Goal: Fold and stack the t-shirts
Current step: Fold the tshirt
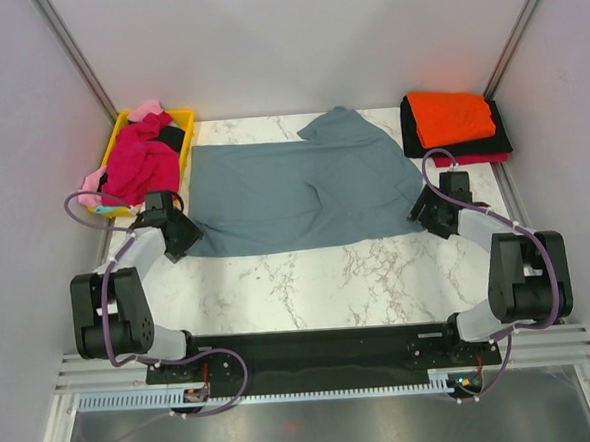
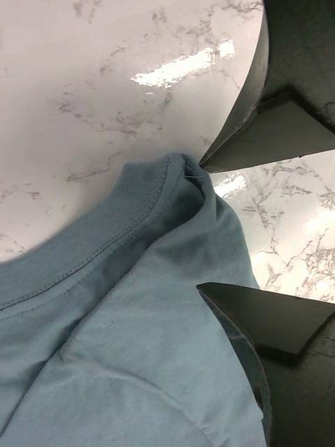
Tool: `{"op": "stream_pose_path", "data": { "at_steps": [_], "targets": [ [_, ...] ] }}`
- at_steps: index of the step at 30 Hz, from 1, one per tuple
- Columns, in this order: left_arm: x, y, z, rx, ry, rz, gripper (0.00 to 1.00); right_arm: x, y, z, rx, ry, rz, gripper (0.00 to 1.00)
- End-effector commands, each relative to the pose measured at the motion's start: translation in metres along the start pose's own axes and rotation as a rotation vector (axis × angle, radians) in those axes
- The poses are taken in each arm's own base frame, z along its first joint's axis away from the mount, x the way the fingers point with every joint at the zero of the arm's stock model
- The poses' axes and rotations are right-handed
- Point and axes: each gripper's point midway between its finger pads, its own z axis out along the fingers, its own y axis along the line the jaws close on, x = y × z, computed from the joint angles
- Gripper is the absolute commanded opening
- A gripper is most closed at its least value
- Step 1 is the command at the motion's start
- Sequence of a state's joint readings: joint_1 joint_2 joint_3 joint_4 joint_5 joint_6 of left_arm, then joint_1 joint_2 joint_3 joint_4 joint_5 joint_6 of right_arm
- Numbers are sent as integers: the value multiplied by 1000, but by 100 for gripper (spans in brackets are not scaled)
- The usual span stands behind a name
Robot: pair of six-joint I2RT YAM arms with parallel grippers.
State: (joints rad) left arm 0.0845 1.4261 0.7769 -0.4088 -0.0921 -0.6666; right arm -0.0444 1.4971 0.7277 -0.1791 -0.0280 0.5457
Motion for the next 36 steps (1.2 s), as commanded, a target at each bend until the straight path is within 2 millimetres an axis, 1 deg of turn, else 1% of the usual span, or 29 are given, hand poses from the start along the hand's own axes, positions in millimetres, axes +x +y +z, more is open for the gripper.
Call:
{"op": "stream_pose_path", "data": {
  "at_steps": [1,3,4,6,7,8,9,10,11,12,13,14,15,17,18,19,20,21,22,24,25,26,27,28,31,32,34,35,36],
  "targets": [
    [-5,-13,14,26,0,-34,63,5,0,6,-10,19,12,70],
    [-3,-14,18,28,16,-44,60,5,-2,7,-6,19,9,68],
    [-1,-14,21,23,25,-42,59,5,-4,7,-1,18,13,65],
    [-5,-16,20,30,13,-40,57,7,-6,9,1,23,16,58],
    [-6,-16,20,30,11,-37,55,8,-6,9,0,27,17,54],
    [-6,-15,21,23,9,-34,51,10,-6,10,0,31,16,44],
    [-8,-14,21,20,1,-32,39,10,-7,10,-2,34,22,39],
    [-8,-14,21,18,-1,-32,30,11,-7,10,-2,34,22,34],
    [-10,-16,21,23,-4,-33,20,11,-9,10,1,34,24,23],
    [-11,-16,19,22,-6,-39,2,10,-8,9,-2,28,27,19],
    [-16,-18,15,20,-14,-47,2,10,-9,8,-4,30,31,13],
    [-24,-18,5,15,-45,-56,2,11,-10,5,-1,31,39,0],
    [-22,-12,-3,-11,-41,-63,2,5,-10,-1,-5,9,47,0],
    [-36,-6,-23,-46,-102,-78,2,3,-17,-8,15,-18,72,0],
    [-39,-1,-40,-58,-123,-87,2,-1,-18,-17,16,-41,82,0],
    [-41,3,-49,-69,-138,-96,2,1,-23,-21,31,-46,94,0],
    [-41,7,-55,-77,-145,-100,2,1,-24,-25,33,-54,105,0],
    [-41,8,-62,-71,-151,-103,2,-3,-26,-34,43,-86,117,0],
    [-34,15,-70,-76,-145,-103,2,3,-30,-36,50,-84,124,0],
    [-27,20,-76,-75,-139,-107,2,5,-29,-47,41,-100,144,0],
    [-23,21,-85,-56,-144,-109,2,11,-33,-49,45,-95,150,0],
    [-15,25,-86,-54,-125,-109,2,15,-35,-52,51,-88,156,0],
    [-11,26,-89,-47,-123,-114,3,13,-34,-59,40,-112,162,0],
    [-6,30,-96,-38,-125,-115,4,15,-35,-62,36,-113,163,0],
    [2,31,-107,-10,-115,-113,13,20,-33,-75,16,-118,164,0],
    [8,31,-113,10,-101,-110,17,24,-33,-79,14,-104,164,0],
    [14,30,-120,27,-84,-114,17,22,-31,-90,-4,-129,169,0],
    [17,26,-124,56,-69,-113,18,28,-34,-93,5,-114,172,0],
    [21,27,-131,63,-58,-127,18,25,-31,-101,-11,-139,174,0]
  ]
}}
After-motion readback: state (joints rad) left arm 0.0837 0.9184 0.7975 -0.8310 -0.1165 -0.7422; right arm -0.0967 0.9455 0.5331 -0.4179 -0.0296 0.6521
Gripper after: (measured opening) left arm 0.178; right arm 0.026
